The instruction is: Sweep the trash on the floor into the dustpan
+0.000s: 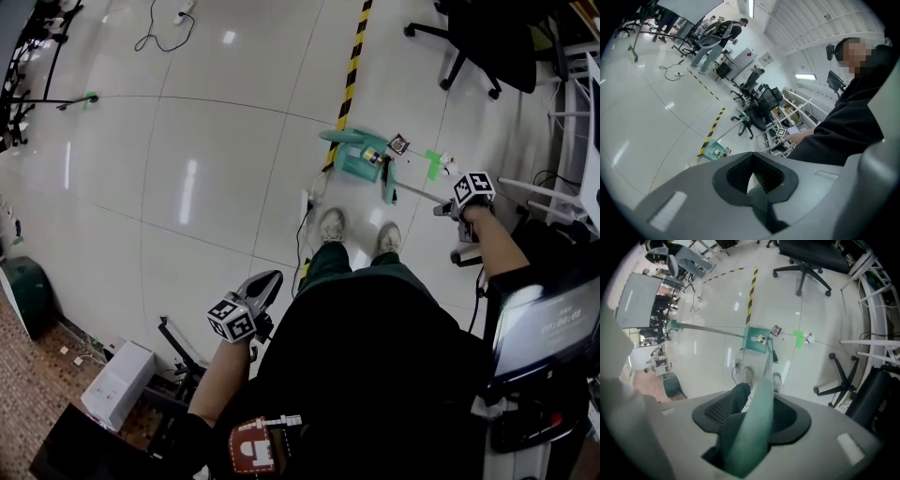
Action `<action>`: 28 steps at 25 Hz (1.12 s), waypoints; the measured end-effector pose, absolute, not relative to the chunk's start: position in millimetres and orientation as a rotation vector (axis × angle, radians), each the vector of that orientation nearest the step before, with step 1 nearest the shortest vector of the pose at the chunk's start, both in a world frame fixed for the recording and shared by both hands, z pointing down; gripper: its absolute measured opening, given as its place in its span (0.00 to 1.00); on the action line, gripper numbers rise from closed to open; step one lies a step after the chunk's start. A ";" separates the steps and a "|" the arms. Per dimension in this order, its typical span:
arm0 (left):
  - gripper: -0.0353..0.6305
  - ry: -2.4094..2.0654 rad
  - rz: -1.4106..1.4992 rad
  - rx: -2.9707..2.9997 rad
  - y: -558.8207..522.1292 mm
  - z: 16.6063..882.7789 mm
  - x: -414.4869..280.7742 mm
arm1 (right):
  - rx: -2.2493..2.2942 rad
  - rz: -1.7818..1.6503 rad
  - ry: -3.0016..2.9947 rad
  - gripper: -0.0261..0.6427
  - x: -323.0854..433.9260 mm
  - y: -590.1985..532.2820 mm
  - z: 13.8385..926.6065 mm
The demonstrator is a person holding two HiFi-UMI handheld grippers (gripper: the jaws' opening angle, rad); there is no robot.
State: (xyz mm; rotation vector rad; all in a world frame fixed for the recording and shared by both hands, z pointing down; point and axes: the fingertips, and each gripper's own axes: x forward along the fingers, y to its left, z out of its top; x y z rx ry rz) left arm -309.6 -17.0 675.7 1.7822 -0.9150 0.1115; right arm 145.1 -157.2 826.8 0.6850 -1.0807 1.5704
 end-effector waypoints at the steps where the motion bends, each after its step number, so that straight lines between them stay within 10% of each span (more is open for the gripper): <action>1: 0.05 -0.911 0.109 1.787 -17.0 676.0 -308.7 | 0.683 1.568 -1.094 0.39 147.9 -157.8 819.5; 28: 0.05 -0.569 0.187 2.114 -83.4 634.4 -224.4 | 0.952 1.705 -1.202 0.40 230.8 14.6 695.4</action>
